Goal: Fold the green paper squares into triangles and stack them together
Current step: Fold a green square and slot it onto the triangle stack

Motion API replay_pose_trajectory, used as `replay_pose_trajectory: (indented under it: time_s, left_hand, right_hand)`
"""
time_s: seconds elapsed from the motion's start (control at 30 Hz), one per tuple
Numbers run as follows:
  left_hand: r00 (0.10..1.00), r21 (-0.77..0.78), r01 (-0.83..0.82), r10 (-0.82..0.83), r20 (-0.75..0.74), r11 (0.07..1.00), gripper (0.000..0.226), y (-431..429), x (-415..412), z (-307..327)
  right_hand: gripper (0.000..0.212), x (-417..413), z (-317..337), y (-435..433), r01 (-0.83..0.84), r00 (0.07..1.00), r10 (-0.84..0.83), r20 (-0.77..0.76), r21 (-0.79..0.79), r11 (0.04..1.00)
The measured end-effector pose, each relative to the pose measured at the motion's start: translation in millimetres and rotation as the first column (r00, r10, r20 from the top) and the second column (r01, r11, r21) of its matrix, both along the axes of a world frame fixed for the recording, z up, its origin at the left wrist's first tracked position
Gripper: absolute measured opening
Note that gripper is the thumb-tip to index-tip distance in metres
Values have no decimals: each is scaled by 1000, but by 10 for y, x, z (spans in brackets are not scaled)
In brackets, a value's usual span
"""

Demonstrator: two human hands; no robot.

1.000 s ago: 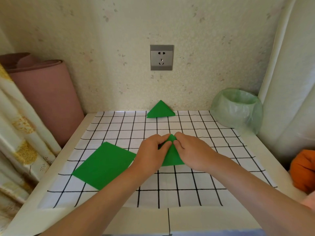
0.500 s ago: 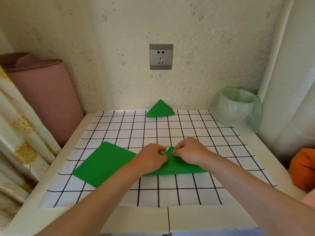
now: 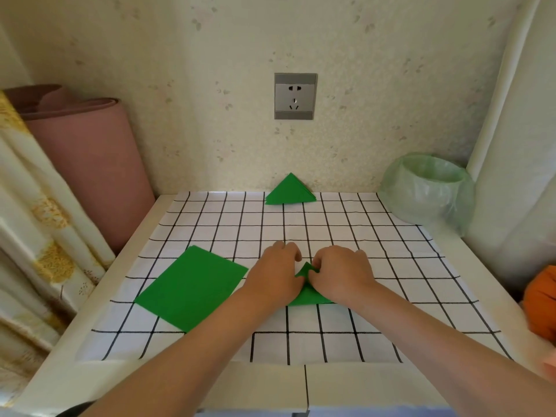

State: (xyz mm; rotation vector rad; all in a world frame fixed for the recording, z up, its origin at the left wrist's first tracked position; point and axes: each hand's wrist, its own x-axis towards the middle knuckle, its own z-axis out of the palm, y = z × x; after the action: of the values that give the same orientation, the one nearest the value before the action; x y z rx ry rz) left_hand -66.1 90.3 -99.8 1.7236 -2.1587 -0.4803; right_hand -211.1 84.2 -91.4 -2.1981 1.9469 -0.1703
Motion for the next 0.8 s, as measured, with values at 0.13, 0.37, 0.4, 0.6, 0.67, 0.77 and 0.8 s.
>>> replay_pose_trajectory:
  time_s: [0.13,0.37,0.4,0.6,0.67,0.77,0.8]
  left_hand:
    - [998,-2,49,-49,-35,999,19,-7,-2,5]
    - [993,-38,121,-121,2,992,22,3,11,20]
    - [990,-61,140,-139,17,988,23,19,10,17]
    - [971,-150,235,-223,88,960,32,188,-11,-70]
    - [961,-151,270,-256,107,951,34,255,-25,-87]
    - [939,-142,323,-299,170,936,36,354,-24,-103]
    - [935,-146,331,-302,187,932,35,382,-18,-116]
  right_hand:
    - [24,-18,0,8,-62,995,48,-84,-178,982]
    - [20,-138,51,-11,-205,977,194,-94,-122,971]
    - [19,-152,53,-18,-200,978,192,-77,-121,972]
    - [21,-169,38,-24,-202,979,197,-60,-108,973]
    - [22,-161,27,-18,-205,977,197,-75,-110,973]
    - [22,-148,4,2,-196,978,186,-90,-127,972]
    - [22,-146,-4,10,-195,978,183,-97,-134,972]
